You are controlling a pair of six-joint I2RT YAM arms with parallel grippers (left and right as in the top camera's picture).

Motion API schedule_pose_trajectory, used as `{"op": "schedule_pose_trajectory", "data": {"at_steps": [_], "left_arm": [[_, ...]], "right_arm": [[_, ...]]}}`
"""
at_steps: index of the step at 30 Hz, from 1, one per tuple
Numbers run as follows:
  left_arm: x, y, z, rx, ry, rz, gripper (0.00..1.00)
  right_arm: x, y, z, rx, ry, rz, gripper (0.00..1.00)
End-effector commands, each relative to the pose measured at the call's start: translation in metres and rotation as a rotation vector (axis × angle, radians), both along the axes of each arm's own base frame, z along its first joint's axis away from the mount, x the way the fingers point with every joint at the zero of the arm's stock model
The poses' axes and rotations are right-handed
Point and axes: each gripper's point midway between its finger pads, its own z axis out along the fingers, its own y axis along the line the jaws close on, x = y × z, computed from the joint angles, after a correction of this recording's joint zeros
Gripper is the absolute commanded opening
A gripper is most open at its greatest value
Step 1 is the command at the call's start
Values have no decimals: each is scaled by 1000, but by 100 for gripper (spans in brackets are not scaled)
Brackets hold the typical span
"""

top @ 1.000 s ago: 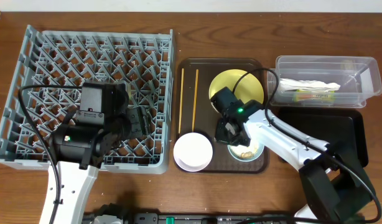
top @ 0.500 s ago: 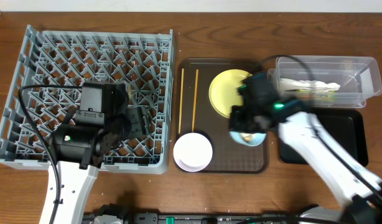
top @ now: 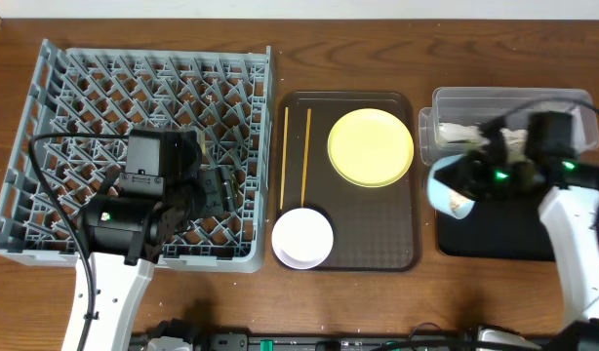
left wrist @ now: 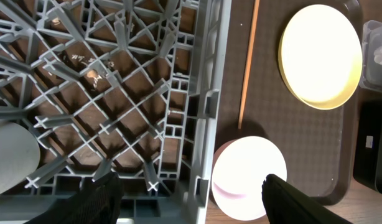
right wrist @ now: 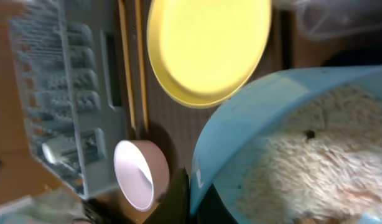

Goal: Sort waste into correct bins and load items into the dishwasher
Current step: 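Carry the blue bowl to the black tray and tip out its rice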

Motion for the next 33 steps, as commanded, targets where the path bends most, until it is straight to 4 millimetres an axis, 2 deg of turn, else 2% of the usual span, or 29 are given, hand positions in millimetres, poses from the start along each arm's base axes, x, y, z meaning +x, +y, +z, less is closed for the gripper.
{"op": "schedule_pose_trajectory", "data": {"at_steps": [1,9,14,20,23,25,29,31,33], "left_arm": [[3,3,6,7,-17,16,75],[3,3,6,7,-16,16,75],[3,3,6,7,-16,16,75],[3,3,6,7,-16,16,75],[3,3,6,7,-16,16,75],[3,3,6,7,-16,16,75],[3,3,6,6,-16,16,75],[3,3,6,6,-17,16,75],[3,3,6,6,-17,16,75]], "right_arm": [[-3,-1,20,217,-163,54,1],[-11,-33,3,366,-296,-64,1],[-22,-38,36,511,-569,13,1],[-22,-44,33,503,-550,-19,1],[-20,-47,16,437,-478,-55,1],[-21,-47,14,430,-465,-62,1],[-23,-44,27,473,-534,-26,1],[-20,-48,17,427,-498,-49,1],[-23,-44,33,520,-528,-33,1]]}}
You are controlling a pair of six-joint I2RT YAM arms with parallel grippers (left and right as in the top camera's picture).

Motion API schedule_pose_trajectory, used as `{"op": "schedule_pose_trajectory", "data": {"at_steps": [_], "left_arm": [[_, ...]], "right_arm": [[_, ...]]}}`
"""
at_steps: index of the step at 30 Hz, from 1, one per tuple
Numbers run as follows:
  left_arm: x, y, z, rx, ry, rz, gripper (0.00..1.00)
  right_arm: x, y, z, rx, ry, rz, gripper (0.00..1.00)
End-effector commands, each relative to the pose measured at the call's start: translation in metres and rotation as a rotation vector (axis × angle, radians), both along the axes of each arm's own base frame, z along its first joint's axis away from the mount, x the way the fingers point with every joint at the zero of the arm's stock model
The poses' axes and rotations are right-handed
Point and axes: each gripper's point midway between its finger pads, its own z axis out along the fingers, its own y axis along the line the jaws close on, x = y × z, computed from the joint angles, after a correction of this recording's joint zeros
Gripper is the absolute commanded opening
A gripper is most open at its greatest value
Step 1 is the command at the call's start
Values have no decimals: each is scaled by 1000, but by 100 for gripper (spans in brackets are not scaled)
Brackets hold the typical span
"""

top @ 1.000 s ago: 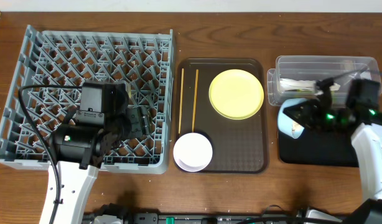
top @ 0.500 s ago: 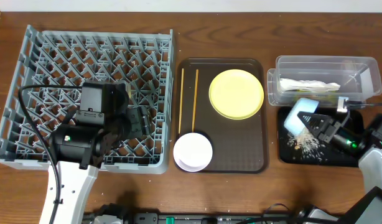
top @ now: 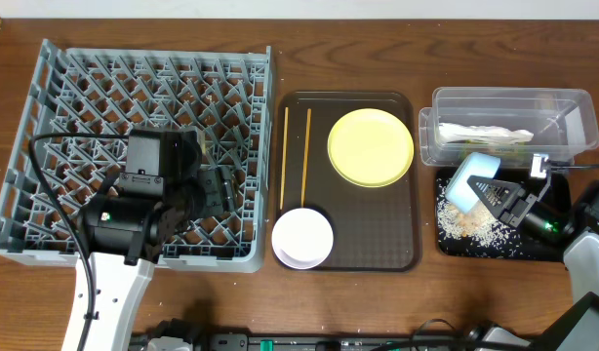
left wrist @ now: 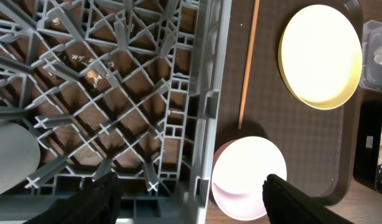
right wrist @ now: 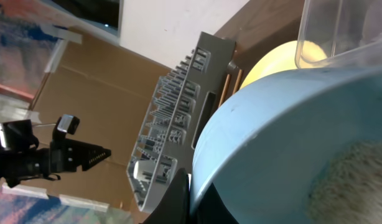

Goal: Sort waste into correct bins and load items into the dishwasher
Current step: 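Carry the blue bowl to the black tray and tip out its rice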

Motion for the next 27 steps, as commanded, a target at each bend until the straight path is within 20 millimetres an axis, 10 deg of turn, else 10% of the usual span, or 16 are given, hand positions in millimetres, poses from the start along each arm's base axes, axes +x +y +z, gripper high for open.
{"op": "schedule_pose_trajectory", "data": {"at_steps": [1,4,7,16,27], "left_arm": [[3,3,6,7,-17,16,76],[4,3,6,6,-19,16,76],[4,3,7,6,-20,16,75],[6,3,8,4,-30,16,75],[6,3,8,4,-31,16,76]], "right_arm": [[-5,2,19,78,-84,28,1],[2,-8,-10,-6,87,-48,1],[-5,3,20,81,-77,29,1],[2,-11,-21,-56,146,-75,1],[-3,4,2,-8,-16,10,1]]}}
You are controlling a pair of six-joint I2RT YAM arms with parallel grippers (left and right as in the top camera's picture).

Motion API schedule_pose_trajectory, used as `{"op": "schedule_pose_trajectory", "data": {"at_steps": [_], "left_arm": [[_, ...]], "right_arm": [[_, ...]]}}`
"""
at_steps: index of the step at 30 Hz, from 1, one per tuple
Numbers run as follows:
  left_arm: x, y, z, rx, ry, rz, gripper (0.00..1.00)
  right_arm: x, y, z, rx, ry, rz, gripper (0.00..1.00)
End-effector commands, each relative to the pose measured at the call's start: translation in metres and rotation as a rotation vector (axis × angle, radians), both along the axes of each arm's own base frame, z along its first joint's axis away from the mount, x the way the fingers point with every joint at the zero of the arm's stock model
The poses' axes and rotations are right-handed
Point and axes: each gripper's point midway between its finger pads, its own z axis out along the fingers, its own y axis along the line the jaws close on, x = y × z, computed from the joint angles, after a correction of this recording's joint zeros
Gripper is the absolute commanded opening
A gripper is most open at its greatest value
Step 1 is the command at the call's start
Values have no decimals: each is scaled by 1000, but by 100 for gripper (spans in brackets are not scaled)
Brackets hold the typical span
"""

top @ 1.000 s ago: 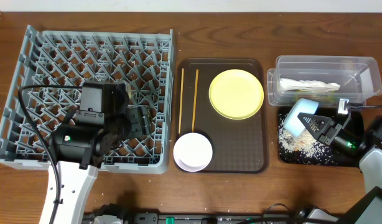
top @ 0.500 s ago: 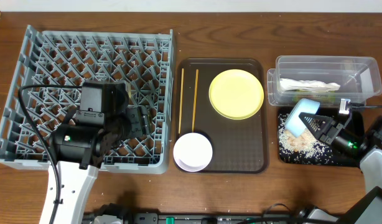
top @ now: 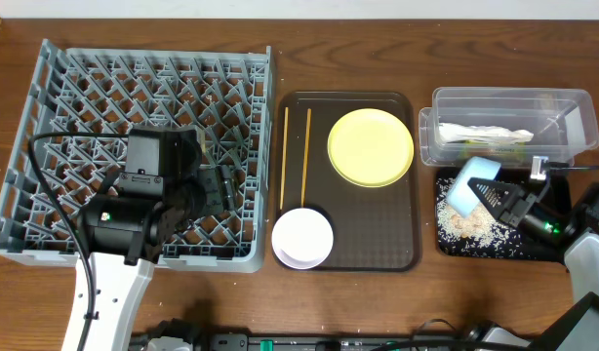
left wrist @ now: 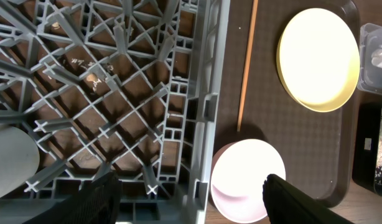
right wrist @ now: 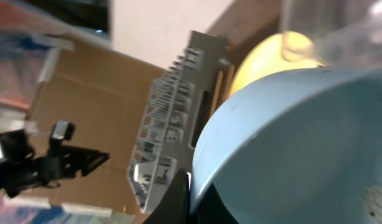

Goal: Sort waste into correct bins and load items into the dishwasher
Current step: 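Carry the blue bowl to the black tray and tip out its rice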

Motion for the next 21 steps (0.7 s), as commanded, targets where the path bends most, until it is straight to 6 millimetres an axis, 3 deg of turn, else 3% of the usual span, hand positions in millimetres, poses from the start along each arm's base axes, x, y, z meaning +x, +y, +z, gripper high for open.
{"op": "schedule_pose_trajectory", "data": {"at_steps": [1,2,5,6,8,9,11,12,15,18,21], "left_arm": [[4,3,7,6,-21,16,75],[4,3,7,6,-22,16,76],[4,3,7,5,-23,16,75],[4,3,7,5,-24,16,76],[5,3,7,5,-25,16,76],[5,3,7,6,-24,16,76],[4,3,7,5,-24,16,76],[4,3,7,5,-24,16,75],[5,3,8,5,-27,16,76],[5,3,8,5,-27,17,75],[5,3,8,5,-29,16,75]], "right_arm": [[1,0,-8,-64,16,-6,1],[1,-3,-17,-52,111,-39,1],[-6,13,21,48,-124,66,1],[-6,14,20,25,-146,73,1],[0,4,-12,-67,47,3,1],[-1,4,-15,-45,97,-11,1],[-7,17,13,15,-90,70,1],[-7,20,17,2,-139,88,1],[-1,9,-14,-76,66,13,1],[-2,14,-2,-58,-13,44,1],[1,8,-14,-83,77,6,1]]}}
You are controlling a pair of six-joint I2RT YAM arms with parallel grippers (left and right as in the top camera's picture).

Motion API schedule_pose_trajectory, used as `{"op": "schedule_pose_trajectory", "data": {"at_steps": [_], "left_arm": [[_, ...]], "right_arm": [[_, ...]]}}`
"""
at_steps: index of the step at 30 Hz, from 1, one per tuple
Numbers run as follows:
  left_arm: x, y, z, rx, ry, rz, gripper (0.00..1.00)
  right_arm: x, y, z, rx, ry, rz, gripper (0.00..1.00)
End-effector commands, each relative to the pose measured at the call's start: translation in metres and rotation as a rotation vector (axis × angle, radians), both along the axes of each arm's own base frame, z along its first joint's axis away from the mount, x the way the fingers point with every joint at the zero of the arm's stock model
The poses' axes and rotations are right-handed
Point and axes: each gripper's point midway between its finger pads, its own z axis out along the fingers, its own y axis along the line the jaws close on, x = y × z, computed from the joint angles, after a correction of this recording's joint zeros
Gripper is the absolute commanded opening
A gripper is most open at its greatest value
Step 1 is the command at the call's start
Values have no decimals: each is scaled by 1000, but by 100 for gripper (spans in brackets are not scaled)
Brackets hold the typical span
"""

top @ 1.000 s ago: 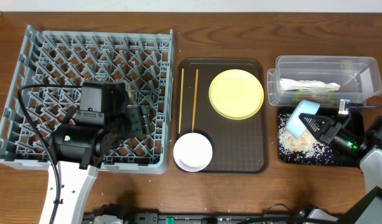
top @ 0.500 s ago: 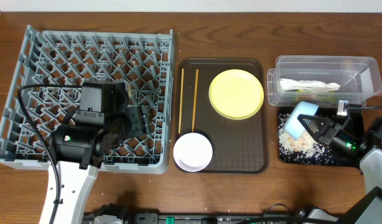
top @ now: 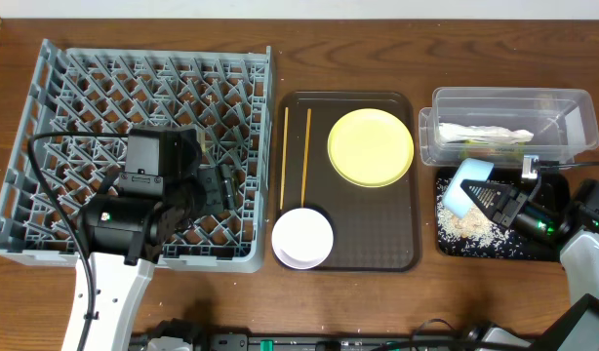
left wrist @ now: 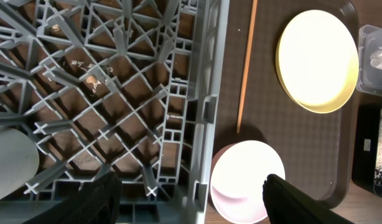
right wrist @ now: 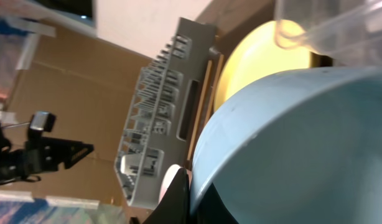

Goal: Sort waste into correct bins and load items into the dishwasher
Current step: 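Carry the blue bowl to the black tray and tip out its rice, then return the blue bowl to the brown tray with the right gripper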

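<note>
My right gripper (top: pixel 497 201) is shut on the rim of a light blue bowl (top: pixel 468 184), tipped on its side over the black bin (top: pixel 495 244) at the right; rice (top: pixel 465 222) lies scattered in that bin. In the right wrist view the blue bowl (right wrist: pixel 303 149) fills the frame and its inside looks bare. My left gripper (left wrist: pixel 191 196) hangs open over the near right corner of the grey dishwasher rack (top: pixel 134 146), nothing between its fingers. On the brown tray (top: pixel 397 255) lie a yellow plate (top: pixel 371 146), a white bowl (top: pixel 302 237) and two chopsticks (top: pixel 306 156).
A clear plastic bin (top: pixel 509 122) holding crumpled paper waste stands behind the black bin. A pale object (left wrist: pixel 10 162) sits in the rack at the left edge of the left wrist view. Bare wooden table borders everything.
The blue bowl in my right gripper has shifted slightly over the black bin. My left arm has barely moved.
My right gripper first held the blue bowl, full of rice, up near the clear bin. Then the bowl was tipped over the black bin with rice lying there. It stayed tipped, and now shows bare inside. My left gripper stayed open over the rack throughout.
</note>
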Motion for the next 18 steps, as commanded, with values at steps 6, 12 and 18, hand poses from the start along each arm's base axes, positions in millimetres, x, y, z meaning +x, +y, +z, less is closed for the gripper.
{"op": "schedule_pose_trajectory", "data": {"at_steps": [6,12,18], "left_arm": [[5,3,8,4,-28,16,75],[11,2,12,1,-56,16,76],[14,2,14,0,-73,13,76]], "right_arm": [[-3,28,-1,-191,115,60,1],[-12,82,14,-537,156,234,1],[-33,120,-17,-863,273,259,1]]}}
